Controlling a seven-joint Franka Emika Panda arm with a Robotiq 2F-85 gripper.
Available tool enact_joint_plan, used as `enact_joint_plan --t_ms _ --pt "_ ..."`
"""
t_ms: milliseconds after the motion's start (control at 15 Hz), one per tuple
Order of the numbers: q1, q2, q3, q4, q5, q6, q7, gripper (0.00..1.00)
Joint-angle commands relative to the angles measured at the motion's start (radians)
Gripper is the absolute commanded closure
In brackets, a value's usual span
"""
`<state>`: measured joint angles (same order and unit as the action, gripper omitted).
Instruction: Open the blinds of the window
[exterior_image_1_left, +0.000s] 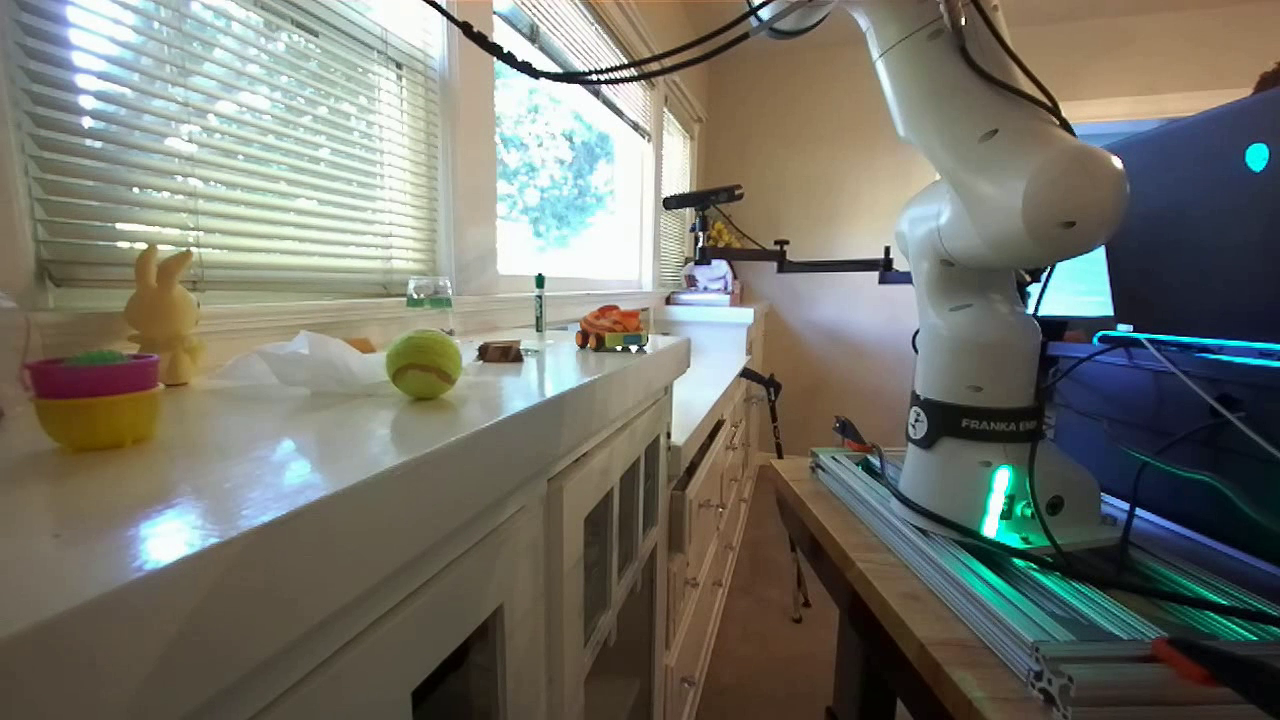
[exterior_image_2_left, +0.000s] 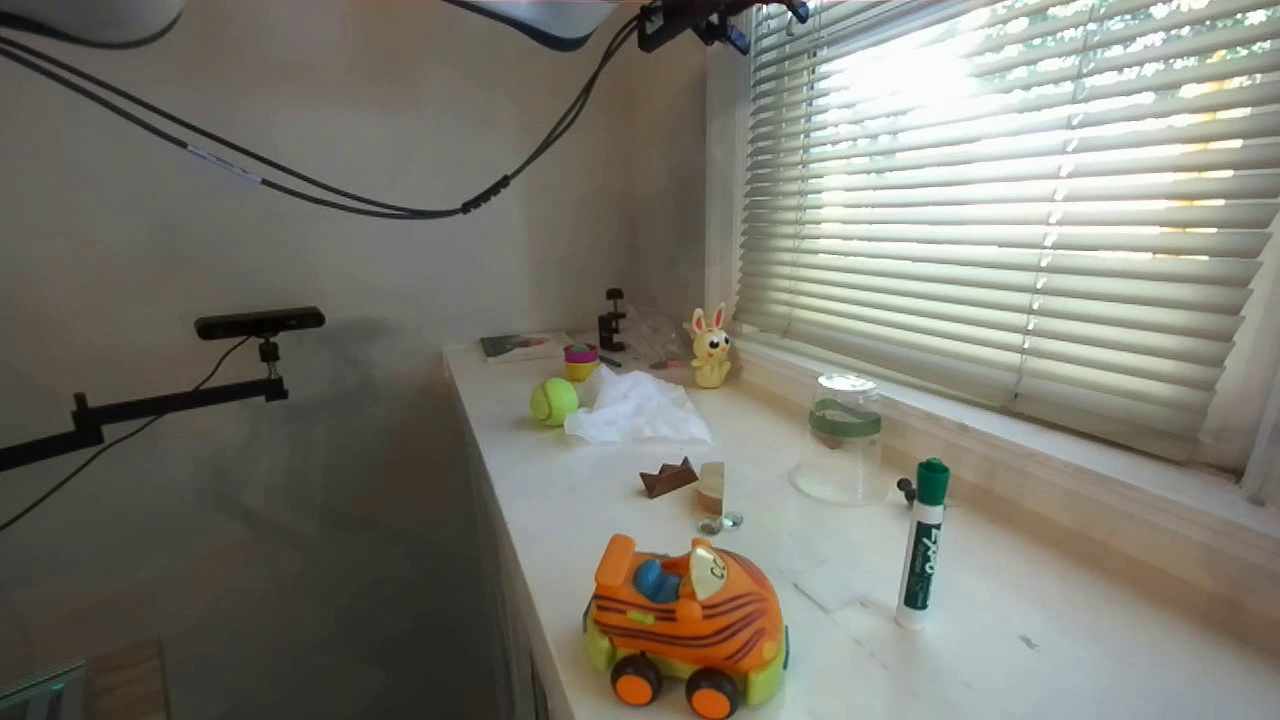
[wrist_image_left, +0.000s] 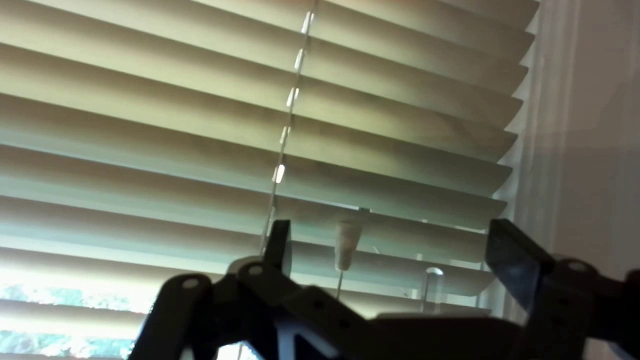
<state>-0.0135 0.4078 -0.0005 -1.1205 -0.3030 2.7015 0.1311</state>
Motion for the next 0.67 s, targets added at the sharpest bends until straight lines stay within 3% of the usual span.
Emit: enact_joint_plan --t_ms 0,600 --pt "-0.006 0.02 0.004 0.041 -0.001 0.032 -0.025 0.0" --pt "-0.024 0.093 0.017 0.134 0.011 0.127 -0.115 0.0"
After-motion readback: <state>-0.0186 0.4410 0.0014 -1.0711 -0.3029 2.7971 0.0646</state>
